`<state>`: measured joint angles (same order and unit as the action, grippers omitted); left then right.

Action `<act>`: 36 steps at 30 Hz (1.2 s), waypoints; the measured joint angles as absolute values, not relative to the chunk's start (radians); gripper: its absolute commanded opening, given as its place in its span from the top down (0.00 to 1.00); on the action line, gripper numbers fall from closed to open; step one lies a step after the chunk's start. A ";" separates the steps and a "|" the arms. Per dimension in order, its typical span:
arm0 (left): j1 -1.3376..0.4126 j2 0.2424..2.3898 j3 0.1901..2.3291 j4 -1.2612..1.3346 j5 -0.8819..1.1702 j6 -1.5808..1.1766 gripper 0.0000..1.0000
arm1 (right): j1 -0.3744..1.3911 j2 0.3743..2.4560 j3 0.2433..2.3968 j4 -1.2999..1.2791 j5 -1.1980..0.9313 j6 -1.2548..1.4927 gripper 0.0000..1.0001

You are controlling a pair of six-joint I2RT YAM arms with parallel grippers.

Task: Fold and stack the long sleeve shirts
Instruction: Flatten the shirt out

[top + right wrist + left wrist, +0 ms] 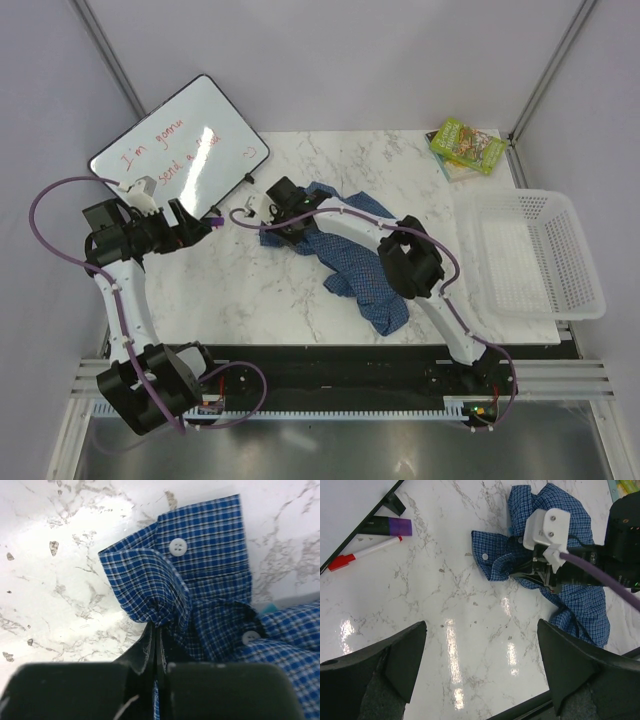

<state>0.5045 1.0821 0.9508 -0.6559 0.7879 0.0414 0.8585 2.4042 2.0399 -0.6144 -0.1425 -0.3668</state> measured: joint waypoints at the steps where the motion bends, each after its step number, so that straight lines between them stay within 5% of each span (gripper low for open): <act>1: 0.505 1.082 0.951 -0.656 0.788 0.041 0.02 | 0.850 2.404 2.054 -0.626 -0.160 -0.365 1.00; 10: 0.505 1.064 0.951 -0.654 0.844 0.043 0.04 | 0.749 2.175 2.293 -0.654 -0.266 -0.277 1.00; 20: 0.395 1.018 0.875 -0.591 0.904 0.070 0.08 | 0.768 1.618 2.400 -0.166 -0.081 -0.196 1.00; 36: -0.073 0.945 0.651 -0.374 0.926 0.173 0.13 | 0.767 1.654 2.395 0.047 0.098 -0.336 1.00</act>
